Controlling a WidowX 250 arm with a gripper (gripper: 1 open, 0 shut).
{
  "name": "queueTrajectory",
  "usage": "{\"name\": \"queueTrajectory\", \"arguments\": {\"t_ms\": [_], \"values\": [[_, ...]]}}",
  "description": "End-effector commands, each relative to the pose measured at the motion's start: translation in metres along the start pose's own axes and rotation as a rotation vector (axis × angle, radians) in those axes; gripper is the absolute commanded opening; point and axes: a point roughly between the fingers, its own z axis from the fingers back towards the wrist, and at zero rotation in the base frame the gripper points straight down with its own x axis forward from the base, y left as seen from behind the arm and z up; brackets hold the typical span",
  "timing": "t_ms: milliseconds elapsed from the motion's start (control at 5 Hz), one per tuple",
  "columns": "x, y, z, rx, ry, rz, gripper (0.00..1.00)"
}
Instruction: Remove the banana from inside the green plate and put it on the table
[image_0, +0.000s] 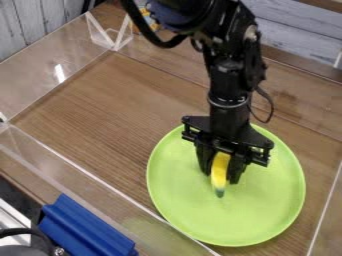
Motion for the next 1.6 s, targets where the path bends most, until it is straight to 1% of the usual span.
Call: {"name": "queueTrajectory", "arguments": {"t_ms": [0, 400, 600, 800, 1000, 1200, 1400], "values": [[0.007, -0.001, 0.018, 0.002, -0.030, -0.015, 0.00], [0.007, 0.000, 0.032, 0.016, -0.007, -0.033, 0.00], [0.009, 0.001, 0.042, 0.022, -0.002, -0.049, 0.00], [0.014, 0.005, 0.053, 0.022, -0.013, -0.058, 0.00], [0.024, 0.009, 0.079, 0.026, -0.032, -0.054, 0.00], [0.037, 0.017, 0.104, 0.028, -0.047, -0.074, 0.00], [0.046, 0.028, 0.119, 0.039, -0.049, -0.115, 0.00]]}}
